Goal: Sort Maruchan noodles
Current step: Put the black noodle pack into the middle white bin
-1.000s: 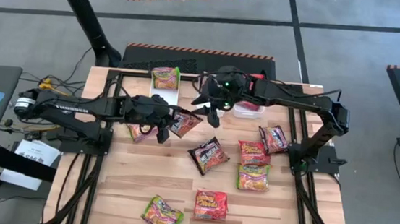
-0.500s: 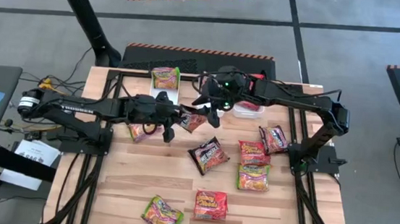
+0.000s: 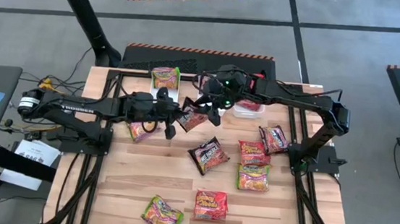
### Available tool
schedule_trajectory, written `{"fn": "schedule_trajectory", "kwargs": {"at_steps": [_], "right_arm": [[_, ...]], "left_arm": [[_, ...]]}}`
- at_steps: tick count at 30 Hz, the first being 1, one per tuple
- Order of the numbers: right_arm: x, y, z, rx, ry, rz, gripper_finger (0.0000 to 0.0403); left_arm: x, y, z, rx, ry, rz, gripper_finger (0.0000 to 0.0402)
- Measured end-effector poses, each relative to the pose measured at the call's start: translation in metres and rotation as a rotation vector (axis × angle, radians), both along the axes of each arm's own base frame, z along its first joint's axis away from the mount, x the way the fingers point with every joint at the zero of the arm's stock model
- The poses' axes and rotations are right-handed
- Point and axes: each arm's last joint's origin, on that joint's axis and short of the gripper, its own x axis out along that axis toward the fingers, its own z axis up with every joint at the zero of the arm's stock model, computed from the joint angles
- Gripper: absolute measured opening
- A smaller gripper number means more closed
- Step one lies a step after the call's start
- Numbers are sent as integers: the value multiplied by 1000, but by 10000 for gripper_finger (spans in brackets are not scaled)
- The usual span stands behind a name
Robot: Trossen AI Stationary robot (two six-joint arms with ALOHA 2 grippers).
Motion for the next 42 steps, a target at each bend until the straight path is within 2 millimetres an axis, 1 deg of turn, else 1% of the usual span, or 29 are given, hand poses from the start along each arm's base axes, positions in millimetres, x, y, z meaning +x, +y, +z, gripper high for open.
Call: {"fn": "schedule_trajectory", "kwargs": {"at_steps": [5,8,11,17,20,23,25,29,35,38,40,42], "right_arm": [[0,-1,-1,-22,14,-57,193],[0,-1,-1,-8,19,-73,177],[0,-1,-1,-9,20,-76,141],[0,2,-1,-8,21,-72,44],[0,1,-1,19,27,-88,12],[0,1,-2,34,32,-94,10],[0,2,-2,35,35,-91,11],[0,2,-3,36,38,-89,9],[0,2,-2,54,40,-104,8],[-6,-1,0,52,57,-128,8],[-8,-3,2,41,61,-150,8],[-14,-5,2,36,92,-176,7]], "left_arm": [[0,0,2,-5,-19,4,0],[0,0,2,-10,-27,7,0],[1,0,3,-10,-38,9,0],[1,1,3,-18,-39,13,0],[0,1,2,-31,-38,12,1],[0,3,2,-91,-53,2,9],[0,5,1,-146,-63,-20,22],[0,9,1,-180,-71,-63,59],[-1,14,8,-206,-141,-46,116],[-5,15,13,-233,-179,-39,131],[-8,16,17,-232,-196,-35,134],[-11,17,20,-216,-203,-33,134]]}}
